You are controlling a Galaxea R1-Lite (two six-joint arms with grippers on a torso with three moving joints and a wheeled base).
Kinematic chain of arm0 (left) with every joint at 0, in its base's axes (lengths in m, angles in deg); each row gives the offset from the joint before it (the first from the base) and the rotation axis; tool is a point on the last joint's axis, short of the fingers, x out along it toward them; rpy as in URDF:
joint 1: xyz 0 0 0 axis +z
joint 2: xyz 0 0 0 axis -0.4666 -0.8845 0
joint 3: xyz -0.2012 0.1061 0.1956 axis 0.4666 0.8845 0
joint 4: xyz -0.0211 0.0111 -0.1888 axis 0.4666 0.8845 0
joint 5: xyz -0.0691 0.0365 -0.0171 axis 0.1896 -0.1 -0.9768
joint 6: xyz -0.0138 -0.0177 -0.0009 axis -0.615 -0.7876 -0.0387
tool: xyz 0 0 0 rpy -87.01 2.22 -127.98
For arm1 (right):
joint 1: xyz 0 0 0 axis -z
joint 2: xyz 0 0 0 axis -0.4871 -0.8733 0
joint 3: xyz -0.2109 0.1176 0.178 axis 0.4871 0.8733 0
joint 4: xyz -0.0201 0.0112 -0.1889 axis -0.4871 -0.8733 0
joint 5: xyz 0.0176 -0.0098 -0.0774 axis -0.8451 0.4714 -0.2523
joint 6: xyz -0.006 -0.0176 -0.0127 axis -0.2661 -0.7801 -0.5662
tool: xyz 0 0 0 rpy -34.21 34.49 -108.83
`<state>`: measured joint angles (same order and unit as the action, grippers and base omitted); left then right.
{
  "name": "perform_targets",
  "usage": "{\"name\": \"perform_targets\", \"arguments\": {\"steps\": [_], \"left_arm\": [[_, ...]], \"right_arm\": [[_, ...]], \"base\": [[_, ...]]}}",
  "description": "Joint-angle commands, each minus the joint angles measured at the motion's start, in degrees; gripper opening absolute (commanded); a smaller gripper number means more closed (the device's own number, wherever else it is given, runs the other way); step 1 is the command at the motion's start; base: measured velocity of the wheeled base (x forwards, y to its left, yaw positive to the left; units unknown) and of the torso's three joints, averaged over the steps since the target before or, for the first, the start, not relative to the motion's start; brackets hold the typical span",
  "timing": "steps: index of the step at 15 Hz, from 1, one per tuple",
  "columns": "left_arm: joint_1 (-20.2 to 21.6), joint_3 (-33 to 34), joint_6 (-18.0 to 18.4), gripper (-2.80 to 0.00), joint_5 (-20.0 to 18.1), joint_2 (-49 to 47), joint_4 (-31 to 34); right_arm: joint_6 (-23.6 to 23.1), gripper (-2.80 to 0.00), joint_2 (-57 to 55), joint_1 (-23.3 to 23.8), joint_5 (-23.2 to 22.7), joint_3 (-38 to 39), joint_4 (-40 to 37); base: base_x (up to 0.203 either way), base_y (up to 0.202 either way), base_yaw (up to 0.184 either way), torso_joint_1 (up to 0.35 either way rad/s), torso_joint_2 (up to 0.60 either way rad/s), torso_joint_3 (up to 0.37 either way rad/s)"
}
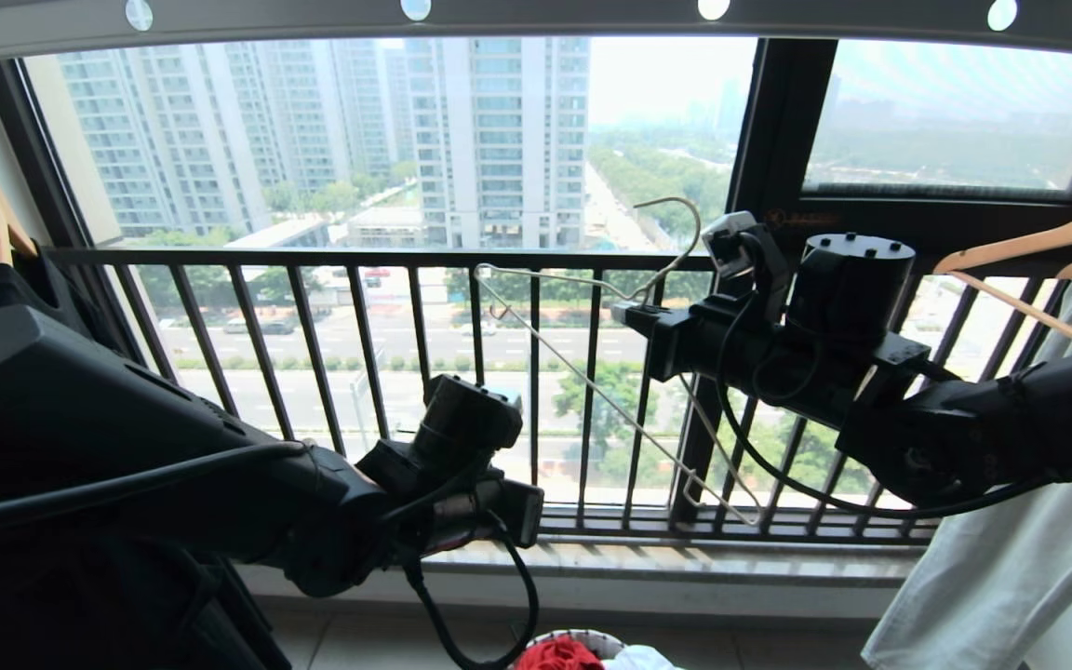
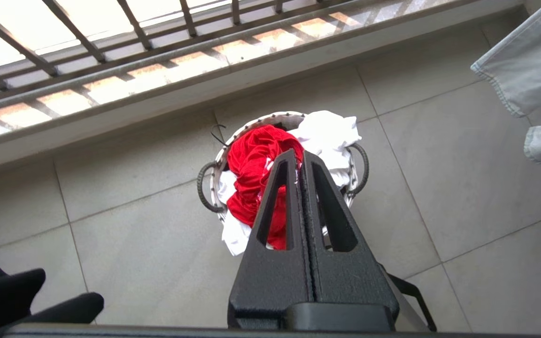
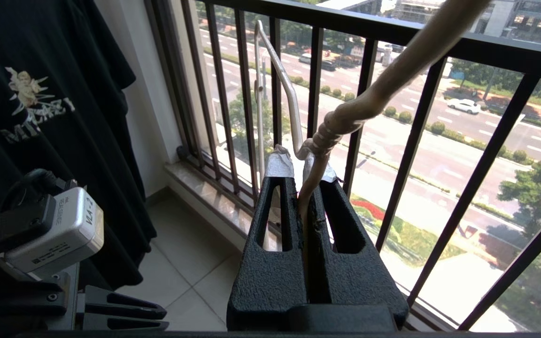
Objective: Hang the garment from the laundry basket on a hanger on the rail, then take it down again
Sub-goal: Hang the clothes rack on the clothesline
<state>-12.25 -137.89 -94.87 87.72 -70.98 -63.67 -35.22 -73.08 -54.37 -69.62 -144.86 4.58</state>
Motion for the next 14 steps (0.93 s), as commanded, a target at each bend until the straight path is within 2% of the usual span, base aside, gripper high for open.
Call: {"name": "perform_targets", "arguments": {"steps": [1, 6, 8, 9, 14], "left_arm": [[-0.91, -0.52, 0.22, -2.80, 0.12, 10.05, 5.60], [-1.63, -7.40, 0.47, -2.80, -0.04, 24.27, 25.48], [-1.68, -10.14, -0.34, -2.80, 0.04, 26.75, 28.71], [-1.69, -11.08, -2.05, -2.80, 0.04, 26.99, 29.11], [-1.70, -11.82, -2.45, -2.80, -0.25, 30.65, 31.70]], "right_arm": [[-0.10, -2.80, 0.42, -0.97, -0.09, 1.25, 0.32], [-2.04, -2.80, 6.18, -1.50, 0.10, 4.37, 0.29], [-5.57, -2.80, 9.19, -1.53, 0.06, 6.78, 0.11], [-7.57, -2.80, 10.51, -1.80, 0.10, 7.61, 0.10], [-8.28, -2.80, 18.42, -2.20, 0.23, 8.37, -1.58]], "base": [[0.000, 0.000, 0.000, 0.000, 0.00, 0.000], [0.000, 0.000, 0.000, 0.000, 0.00, 0.000], [0.000, 0.000, 0.000, 0.000, 0.00, 0.000], [0.000, 0.000, 0.000, 0.000, 0.00, 0.000], [0.000, 0.000, 0.000, 0.000, 0.00, 0.000]]}}
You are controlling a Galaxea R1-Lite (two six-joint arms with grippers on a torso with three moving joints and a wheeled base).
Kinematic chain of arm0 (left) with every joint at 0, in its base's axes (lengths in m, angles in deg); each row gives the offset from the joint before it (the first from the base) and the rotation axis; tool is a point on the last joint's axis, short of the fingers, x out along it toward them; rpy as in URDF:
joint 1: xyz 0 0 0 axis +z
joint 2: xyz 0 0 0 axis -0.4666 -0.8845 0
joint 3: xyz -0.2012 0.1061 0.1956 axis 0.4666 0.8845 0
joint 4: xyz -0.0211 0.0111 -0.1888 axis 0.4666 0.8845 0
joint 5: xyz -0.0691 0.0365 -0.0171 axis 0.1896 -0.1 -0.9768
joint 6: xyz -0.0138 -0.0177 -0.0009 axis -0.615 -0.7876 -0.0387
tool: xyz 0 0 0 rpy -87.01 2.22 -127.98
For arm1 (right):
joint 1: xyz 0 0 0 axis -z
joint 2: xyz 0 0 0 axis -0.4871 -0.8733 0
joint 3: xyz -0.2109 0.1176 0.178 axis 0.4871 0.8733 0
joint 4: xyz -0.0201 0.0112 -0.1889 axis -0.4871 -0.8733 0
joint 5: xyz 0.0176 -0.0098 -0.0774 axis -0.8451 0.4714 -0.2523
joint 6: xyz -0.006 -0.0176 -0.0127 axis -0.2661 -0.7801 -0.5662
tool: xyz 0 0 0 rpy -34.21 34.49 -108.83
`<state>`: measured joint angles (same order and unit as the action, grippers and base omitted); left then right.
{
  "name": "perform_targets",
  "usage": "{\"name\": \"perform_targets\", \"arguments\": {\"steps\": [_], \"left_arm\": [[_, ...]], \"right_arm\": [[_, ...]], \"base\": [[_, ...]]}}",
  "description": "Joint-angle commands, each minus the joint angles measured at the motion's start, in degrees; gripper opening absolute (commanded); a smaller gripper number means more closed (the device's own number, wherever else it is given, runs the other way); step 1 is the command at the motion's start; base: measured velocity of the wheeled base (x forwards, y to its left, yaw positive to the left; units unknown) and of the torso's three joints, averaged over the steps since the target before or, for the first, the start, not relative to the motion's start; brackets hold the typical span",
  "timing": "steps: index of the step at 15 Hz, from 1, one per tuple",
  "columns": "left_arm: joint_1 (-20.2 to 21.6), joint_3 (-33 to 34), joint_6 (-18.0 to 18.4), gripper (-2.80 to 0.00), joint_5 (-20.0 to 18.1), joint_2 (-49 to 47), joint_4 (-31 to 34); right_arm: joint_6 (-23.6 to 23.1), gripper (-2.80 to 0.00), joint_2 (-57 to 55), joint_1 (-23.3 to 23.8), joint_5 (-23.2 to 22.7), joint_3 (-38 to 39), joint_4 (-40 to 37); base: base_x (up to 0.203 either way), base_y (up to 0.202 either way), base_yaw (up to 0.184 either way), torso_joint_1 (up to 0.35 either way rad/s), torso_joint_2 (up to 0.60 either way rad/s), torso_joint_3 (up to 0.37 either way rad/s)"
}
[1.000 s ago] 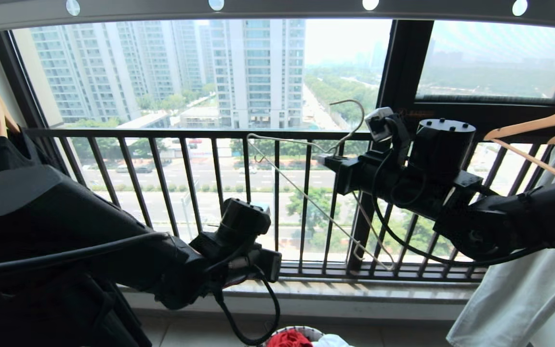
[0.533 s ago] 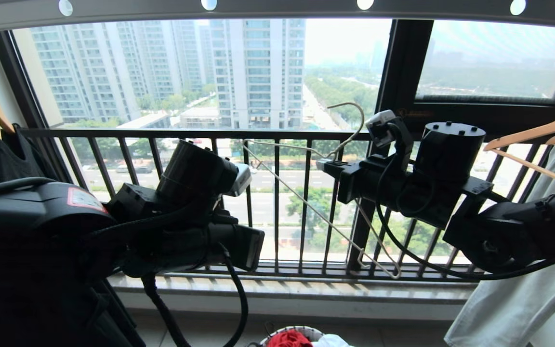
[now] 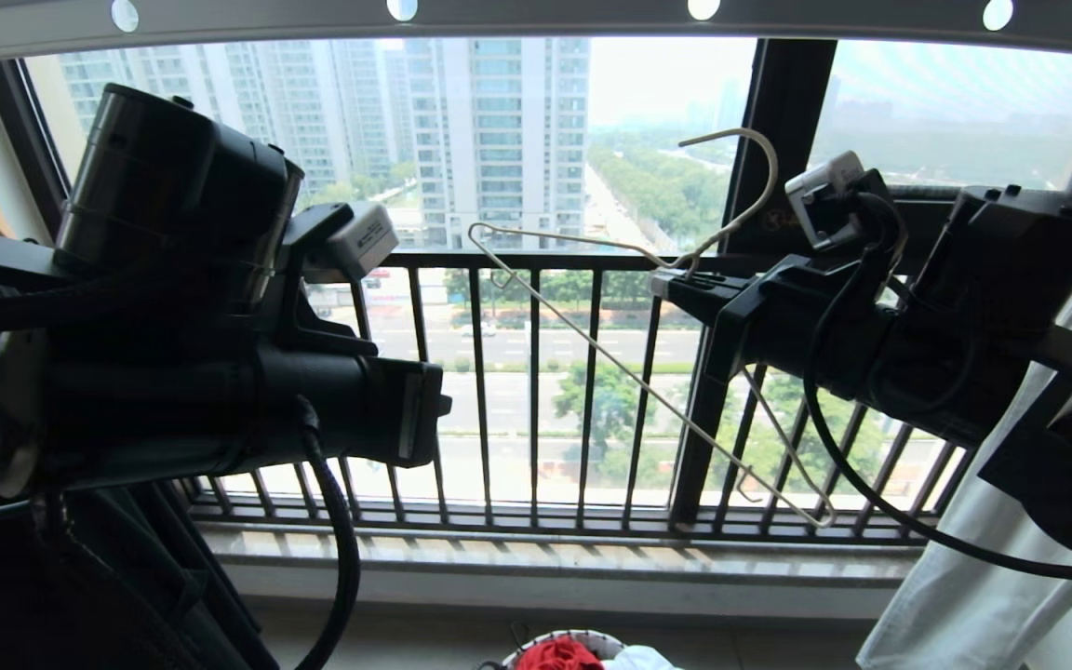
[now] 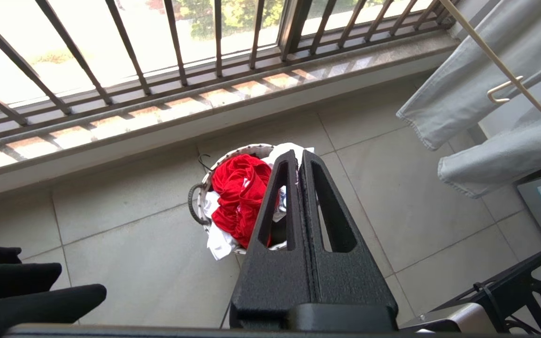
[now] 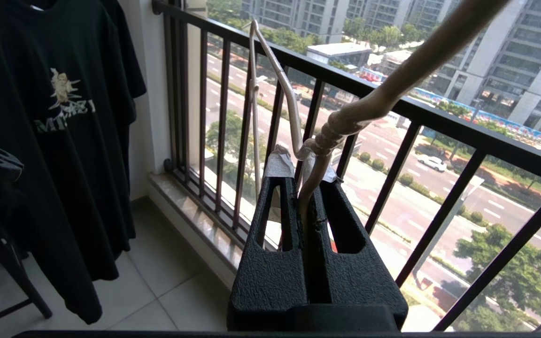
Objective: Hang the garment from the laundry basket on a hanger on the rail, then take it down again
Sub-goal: Hang the clothes rack on the clothesline
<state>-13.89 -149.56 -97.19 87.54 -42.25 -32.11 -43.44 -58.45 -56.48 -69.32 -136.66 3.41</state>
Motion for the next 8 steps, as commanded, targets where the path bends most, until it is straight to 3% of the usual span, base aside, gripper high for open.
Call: {"name": "perform_targets", "arguments": {"steps": [1, 8], "left_arm": [[-0.12, -0.18, -0.15, -2.80, -0.29, 2.76, 0.16], [-1.21, -0.91, -0.24, -2.80, -0.50, 6.05, 1.73]], "right_arm": [[0.00, -2.80, 4.83, -0.09, 0.20, 0.00, -1.22], [-0.22, -2.80, 6.22, -1.76, 6.93, -2.20, -1.77]], "base": [[0.000, 0.000, 0.000, 0.000, 0.00, 0.000], [0.000, 0.000, 0.000, 0.000, 0.00, 0.000]]}}
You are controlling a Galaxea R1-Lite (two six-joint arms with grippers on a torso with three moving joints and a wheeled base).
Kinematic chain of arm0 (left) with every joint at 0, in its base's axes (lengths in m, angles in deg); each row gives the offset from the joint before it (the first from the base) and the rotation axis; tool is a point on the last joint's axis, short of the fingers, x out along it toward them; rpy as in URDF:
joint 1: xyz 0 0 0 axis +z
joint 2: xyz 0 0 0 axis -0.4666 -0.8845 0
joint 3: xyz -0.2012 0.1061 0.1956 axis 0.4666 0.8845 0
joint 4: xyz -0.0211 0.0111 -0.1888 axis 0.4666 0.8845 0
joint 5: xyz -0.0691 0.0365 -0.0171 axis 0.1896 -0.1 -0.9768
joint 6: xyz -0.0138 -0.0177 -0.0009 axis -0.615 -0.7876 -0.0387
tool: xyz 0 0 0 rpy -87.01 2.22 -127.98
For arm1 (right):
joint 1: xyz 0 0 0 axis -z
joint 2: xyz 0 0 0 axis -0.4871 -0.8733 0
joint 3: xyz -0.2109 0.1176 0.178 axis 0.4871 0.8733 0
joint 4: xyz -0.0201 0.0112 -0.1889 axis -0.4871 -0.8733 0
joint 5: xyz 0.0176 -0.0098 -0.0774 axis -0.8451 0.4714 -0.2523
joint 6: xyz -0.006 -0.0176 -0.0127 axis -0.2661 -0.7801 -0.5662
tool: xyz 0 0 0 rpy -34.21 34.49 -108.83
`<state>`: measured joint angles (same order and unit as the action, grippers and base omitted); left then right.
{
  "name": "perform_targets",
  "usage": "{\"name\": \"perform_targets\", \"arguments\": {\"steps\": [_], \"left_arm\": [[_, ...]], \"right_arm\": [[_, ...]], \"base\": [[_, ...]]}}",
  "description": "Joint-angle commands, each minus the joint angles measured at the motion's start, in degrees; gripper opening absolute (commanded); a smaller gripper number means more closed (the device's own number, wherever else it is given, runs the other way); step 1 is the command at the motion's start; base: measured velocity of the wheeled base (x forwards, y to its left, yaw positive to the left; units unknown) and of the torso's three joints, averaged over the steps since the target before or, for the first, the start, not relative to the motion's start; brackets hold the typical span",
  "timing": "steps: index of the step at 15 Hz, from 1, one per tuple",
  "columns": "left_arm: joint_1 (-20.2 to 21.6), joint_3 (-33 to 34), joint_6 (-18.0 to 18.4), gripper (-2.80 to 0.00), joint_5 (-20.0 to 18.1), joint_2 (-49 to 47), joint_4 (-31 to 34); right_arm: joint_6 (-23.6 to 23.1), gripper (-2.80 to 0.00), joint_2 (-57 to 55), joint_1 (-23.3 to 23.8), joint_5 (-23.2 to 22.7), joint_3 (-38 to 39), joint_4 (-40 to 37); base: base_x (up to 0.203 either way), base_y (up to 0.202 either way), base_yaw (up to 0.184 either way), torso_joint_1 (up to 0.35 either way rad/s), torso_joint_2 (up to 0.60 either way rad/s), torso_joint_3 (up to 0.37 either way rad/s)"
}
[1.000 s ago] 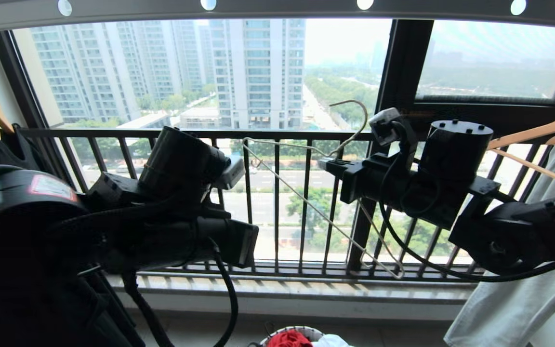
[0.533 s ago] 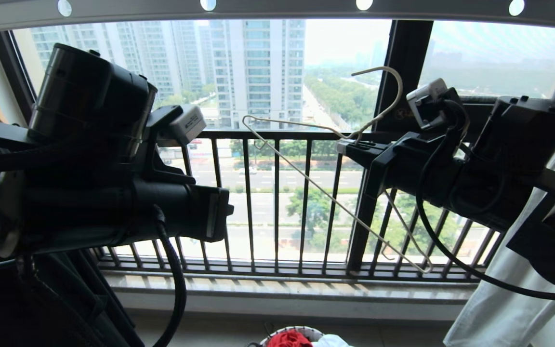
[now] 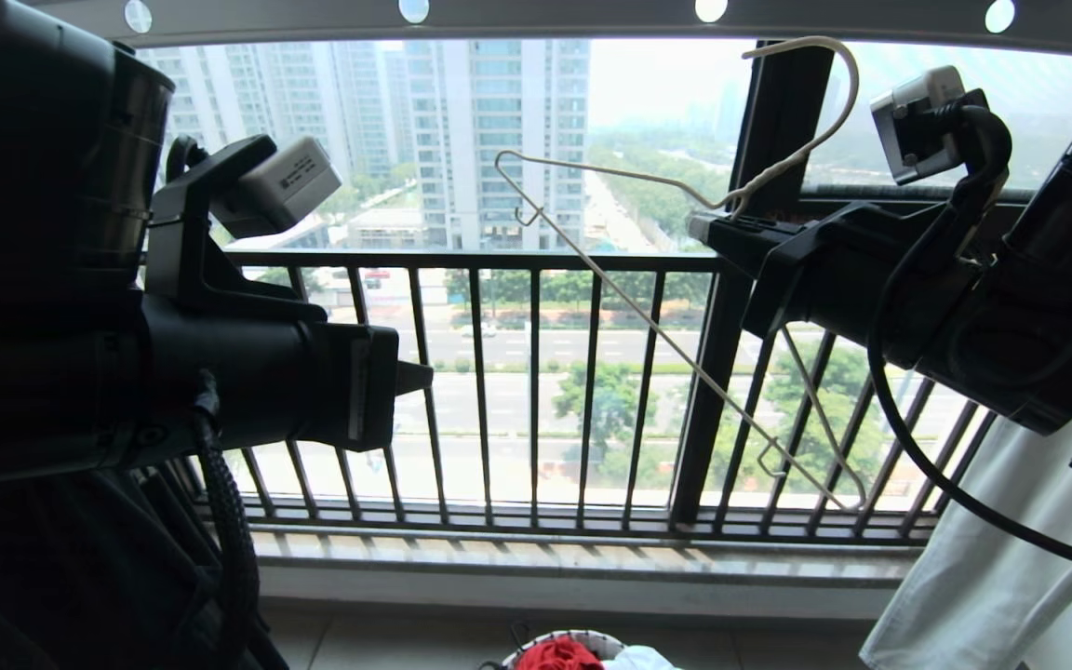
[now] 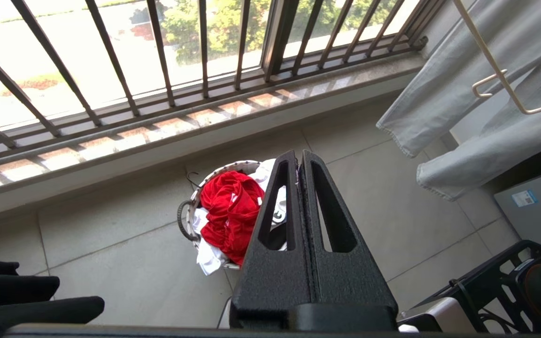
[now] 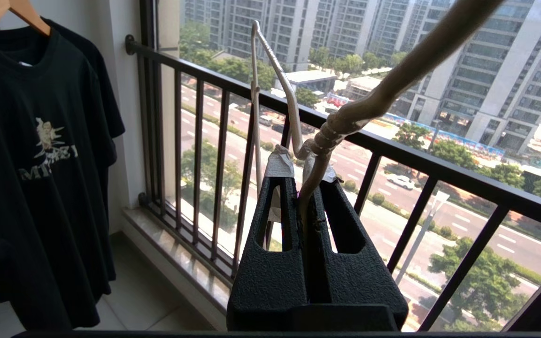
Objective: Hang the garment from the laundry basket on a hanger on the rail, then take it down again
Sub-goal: Hang the clothes rack on the clothesline
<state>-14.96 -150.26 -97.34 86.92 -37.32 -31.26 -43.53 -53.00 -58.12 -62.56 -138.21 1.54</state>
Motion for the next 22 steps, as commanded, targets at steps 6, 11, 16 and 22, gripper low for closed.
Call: {"name": "perform_targets", "arguments": {"steps": [6, 11, 16, 22], "left_arm": [[-0.20, -0.53, 0.09, -2.80, 0.14, 1.68, 2.48], [-0.64, 0.09, 0.18, -2.80, 0.06, 1.60, 2.21], [-1.73, -0.30, 0.18, -2.80, 0.36, 4.11, 2.21], [-1.87, -0.26, 0.23, -2.80, 0.50, 5.76, 2.21]], "right_arm": [[-1.54, -2.80, -1.08, -0.03, 1.09, -8.20, -9.18], [-2.93, -2.80, -3.13, 0.31, 4.26, -15.49, -13.95], [-3.05, -2.80, -6.41, 2.30, 4.85, -20.82, -18.10], [-3.05, -2.80, -10.13, 4.30, 4.85, -26.81, -22.48]], "base": [[0.000, 0.000, 0.000, 0.000, 0.00, 0.000], [0.000, 0.000, 0.000, 0.000, 0.00, 0.000], [0.000, 0.000, 0.000, 0.000, 0.00, 0.000], [0.000, 0.000, 0.000, 0.000, 0.00, 0.000]]}}
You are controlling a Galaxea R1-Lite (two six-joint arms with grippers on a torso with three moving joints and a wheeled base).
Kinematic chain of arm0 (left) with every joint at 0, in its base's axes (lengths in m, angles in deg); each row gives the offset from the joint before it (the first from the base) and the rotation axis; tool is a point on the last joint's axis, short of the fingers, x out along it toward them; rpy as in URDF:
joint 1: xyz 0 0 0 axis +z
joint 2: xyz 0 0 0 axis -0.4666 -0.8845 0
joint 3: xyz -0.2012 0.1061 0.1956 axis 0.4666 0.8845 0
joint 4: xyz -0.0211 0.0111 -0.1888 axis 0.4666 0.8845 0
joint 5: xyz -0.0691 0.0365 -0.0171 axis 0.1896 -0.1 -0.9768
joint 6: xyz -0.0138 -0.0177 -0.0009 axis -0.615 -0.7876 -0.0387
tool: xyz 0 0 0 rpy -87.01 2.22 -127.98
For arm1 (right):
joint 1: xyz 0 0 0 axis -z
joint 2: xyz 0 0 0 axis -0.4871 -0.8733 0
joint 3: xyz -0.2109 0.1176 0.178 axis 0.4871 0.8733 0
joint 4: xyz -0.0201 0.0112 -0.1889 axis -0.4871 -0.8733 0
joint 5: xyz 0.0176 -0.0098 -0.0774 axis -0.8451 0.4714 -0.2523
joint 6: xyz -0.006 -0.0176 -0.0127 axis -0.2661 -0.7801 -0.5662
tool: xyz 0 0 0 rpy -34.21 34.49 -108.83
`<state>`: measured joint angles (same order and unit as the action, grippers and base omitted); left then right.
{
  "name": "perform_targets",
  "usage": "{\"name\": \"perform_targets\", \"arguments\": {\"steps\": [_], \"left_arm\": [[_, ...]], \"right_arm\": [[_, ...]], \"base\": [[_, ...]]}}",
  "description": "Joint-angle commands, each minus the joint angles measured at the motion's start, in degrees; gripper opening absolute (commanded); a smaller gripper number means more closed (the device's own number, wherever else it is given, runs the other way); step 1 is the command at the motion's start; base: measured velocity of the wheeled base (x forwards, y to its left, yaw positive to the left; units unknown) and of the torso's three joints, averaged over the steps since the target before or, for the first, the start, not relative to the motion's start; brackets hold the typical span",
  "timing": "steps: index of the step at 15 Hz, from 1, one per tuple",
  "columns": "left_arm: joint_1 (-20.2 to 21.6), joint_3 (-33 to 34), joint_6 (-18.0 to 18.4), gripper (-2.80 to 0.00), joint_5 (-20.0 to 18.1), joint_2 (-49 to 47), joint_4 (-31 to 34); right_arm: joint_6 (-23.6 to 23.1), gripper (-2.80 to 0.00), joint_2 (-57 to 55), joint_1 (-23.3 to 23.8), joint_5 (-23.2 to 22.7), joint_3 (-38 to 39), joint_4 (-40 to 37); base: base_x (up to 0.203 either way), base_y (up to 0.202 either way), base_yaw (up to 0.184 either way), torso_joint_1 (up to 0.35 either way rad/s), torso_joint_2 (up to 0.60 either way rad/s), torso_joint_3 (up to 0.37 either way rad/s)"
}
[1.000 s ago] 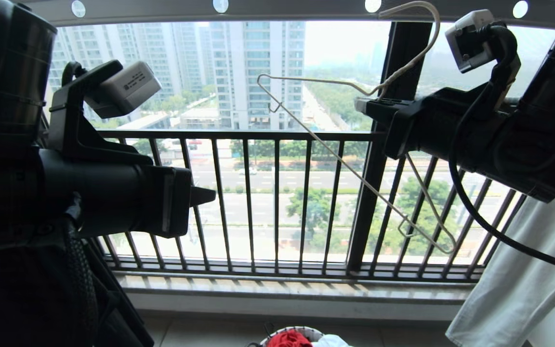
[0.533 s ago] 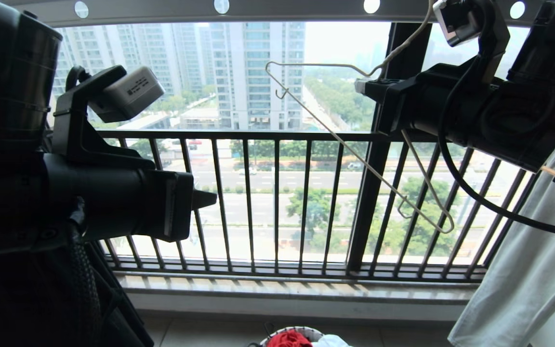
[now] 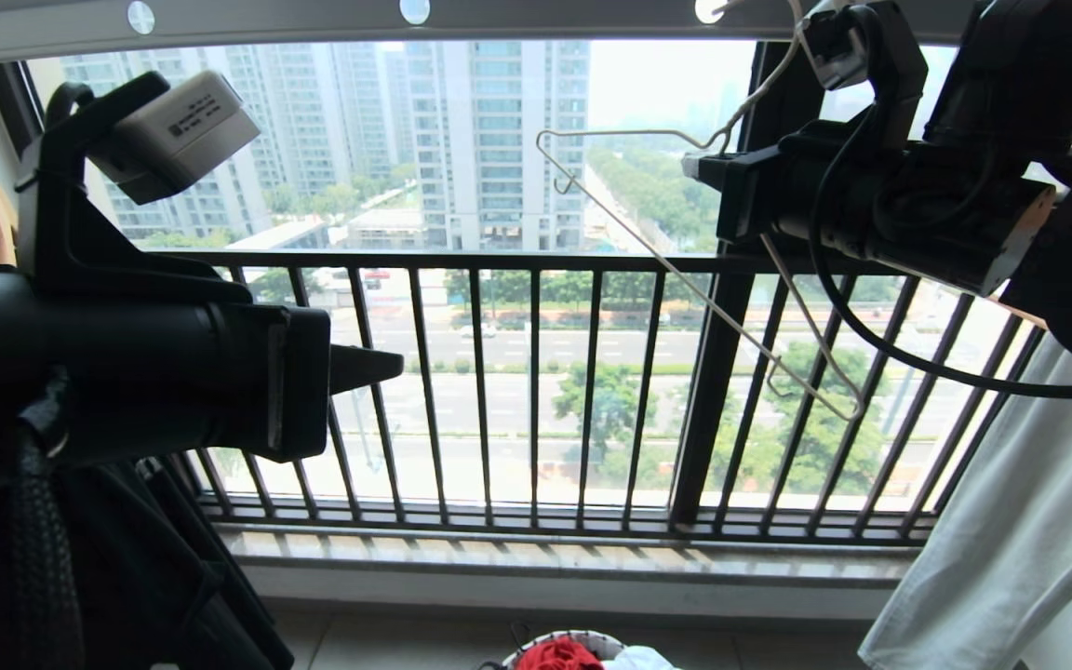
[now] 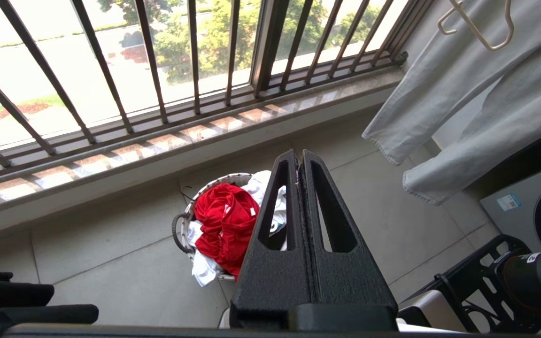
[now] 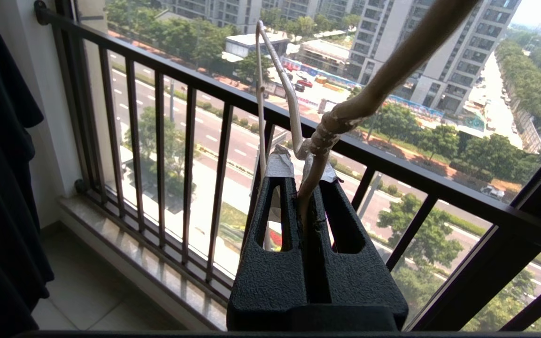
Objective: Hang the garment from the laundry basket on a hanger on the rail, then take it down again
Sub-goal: Hang the clothes rack on the clothesline
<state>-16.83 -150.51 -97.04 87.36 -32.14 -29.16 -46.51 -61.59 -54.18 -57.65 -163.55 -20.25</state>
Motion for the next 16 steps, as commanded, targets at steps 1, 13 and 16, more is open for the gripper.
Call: {"name": "perform_targets", "arguments": {"steps": [1, 13, 16], "left_arm": [[-0.01, -0.01, -0.12, -2.80, 0.06, 0.76, 0.11], [-0.01, -0.10, 0.06, -2.80, 0.06, 2.79, 0.11], [-0.01, -0.10, 0.14, -2.80, 0.06, 3.05, 0.11]], "right_arm": [[-0.07, -2.80, -1.73, 0.47, -0.05, -2.57, -2.27], [-4.68, -2.80, -3.53, -0.75, 2.31, -5.97, -8.90], [-5.07, -2.80, -3.11, -1.08, 2.32, -7.18, -10.53]], "base": [[0.000, 0.000, 0.000, 0.000, 0.00, 0.000], [0.000, 0.000, 0.000, 0.000, 0.00, 0.000], [0.000, 0.000, 0.000, 0.000, 0.00, 0.000]]}}
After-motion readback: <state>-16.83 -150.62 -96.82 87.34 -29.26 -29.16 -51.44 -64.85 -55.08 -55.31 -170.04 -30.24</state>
